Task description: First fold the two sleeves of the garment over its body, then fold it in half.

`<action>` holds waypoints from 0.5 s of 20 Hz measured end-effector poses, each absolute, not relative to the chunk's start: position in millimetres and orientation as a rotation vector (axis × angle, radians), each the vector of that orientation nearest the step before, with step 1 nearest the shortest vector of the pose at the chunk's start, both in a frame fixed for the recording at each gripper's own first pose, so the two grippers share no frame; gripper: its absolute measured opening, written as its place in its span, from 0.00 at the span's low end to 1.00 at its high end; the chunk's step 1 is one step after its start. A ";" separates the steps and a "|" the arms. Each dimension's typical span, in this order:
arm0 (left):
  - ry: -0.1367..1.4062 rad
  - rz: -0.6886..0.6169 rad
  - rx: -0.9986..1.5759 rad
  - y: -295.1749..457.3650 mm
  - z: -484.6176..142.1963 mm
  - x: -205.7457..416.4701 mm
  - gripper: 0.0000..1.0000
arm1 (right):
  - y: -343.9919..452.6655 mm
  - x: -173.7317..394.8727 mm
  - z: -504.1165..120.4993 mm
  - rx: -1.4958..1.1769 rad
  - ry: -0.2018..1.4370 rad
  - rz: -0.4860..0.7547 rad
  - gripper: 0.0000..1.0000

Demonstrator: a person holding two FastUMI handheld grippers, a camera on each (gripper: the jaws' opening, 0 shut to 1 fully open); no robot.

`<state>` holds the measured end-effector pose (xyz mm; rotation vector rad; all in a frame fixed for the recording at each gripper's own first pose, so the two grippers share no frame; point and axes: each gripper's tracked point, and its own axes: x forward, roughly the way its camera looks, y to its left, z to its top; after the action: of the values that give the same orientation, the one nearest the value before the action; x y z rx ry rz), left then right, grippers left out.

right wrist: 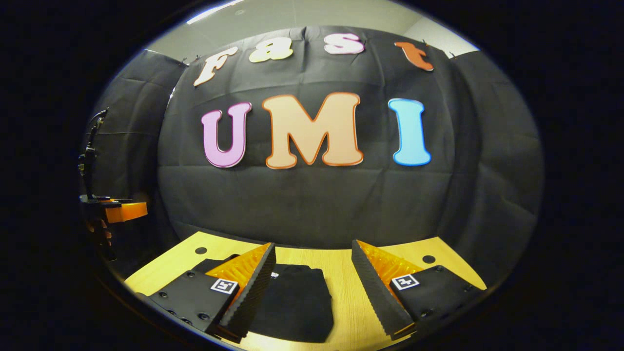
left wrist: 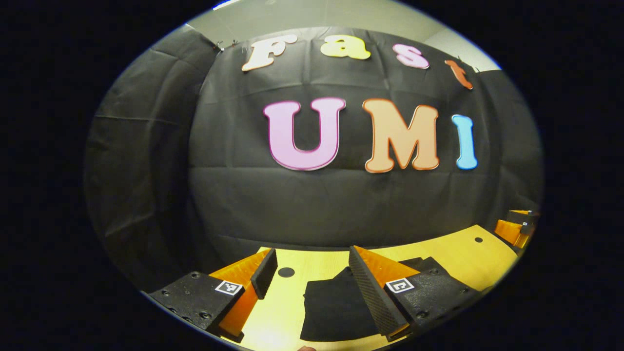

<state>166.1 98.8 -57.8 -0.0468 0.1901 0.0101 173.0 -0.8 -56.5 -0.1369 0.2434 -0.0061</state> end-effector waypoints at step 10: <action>0.022 -0.002 0.020 106.1 -0.9 -12.7 0.93 | 32.0 -29.0 -28.9 -0.055 0.113 -0.055 0.94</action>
<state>-12.7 106.1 -0.9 0.0198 0.0217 -0.0019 -29.0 32.0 -28.9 -0.0553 0.1126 -0.0553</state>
